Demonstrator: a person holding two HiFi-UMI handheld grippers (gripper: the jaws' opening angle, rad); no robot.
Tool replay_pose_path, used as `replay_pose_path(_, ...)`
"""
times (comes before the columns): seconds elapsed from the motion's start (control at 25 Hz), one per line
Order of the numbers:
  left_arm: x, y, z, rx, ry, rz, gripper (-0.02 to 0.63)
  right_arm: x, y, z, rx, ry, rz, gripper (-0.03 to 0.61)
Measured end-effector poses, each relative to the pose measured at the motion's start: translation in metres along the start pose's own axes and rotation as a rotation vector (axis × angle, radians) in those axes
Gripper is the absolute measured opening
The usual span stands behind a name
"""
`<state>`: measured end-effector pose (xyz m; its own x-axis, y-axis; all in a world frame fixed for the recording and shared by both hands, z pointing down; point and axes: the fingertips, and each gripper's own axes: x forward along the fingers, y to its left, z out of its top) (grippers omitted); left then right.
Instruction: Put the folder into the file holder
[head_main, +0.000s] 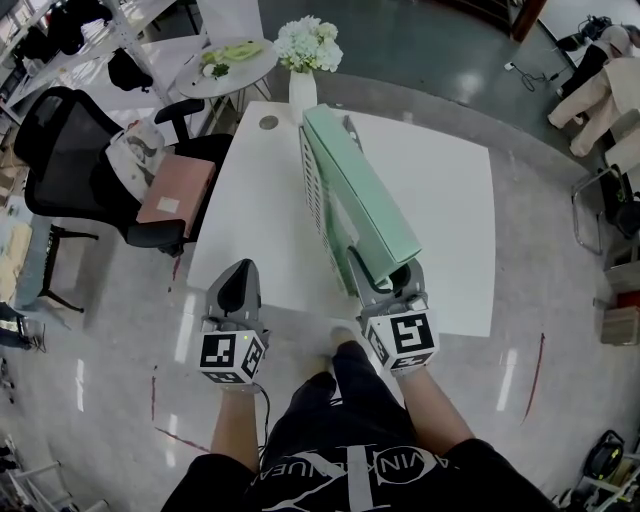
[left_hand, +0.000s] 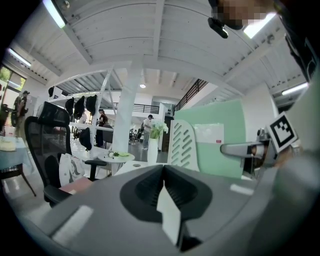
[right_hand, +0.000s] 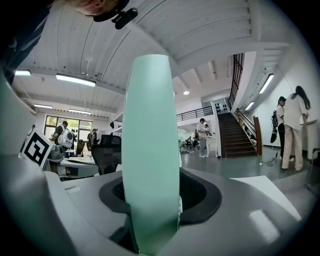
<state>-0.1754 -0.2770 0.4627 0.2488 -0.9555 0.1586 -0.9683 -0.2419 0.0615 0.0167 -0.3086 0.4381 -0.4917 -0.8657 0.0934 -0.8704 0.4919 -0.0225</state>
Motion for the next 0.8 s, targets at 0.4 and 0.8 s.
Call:
replay_pose_path(0.4,-0.002,0.002,-0.004,-0.004,0.010,-0.002,0.000,0.002,0.003,-0.017,0.014,0.046,0.001,0.227)
replay_pose_path(0.8,-0.003,0.002,-0.011,-0.010,0.019,-0.009,0.000,0.002,0.005,-0.022,0.022,0.047,0.005,0.236)
